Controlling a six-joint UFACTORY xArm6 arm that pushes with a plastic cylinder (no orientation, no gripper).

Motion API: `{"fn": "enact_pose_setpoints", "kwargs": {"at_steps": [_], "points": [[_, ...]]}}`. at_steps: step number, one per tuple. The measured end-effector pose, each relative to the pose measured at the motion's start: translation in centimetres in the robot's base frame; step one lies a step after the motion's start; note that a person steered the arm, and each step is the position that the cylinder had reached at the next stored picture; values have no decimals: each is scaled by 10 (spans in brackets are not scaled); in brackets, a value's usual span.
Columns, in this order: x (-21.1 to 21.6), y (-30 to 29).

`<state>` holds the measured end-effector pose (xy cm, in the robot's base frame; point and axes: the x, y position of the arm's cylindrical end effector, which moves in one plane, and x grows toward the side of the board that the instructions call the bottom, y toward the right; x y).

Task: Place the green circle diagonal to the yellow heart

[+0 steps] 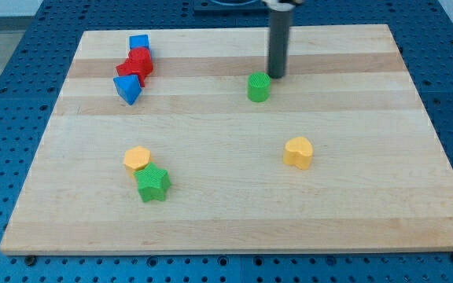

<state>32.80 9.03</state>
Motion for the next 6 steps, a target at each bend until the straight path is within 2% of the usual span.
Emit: {"fn": "enact_pose_setpoints", "kwargs": {"at_steps": [1,2,3,4,5,6], "points": [[-5,-6],[-25,-48],[1,-79],[7,-58],[-4,-31],[29,-27]]}}
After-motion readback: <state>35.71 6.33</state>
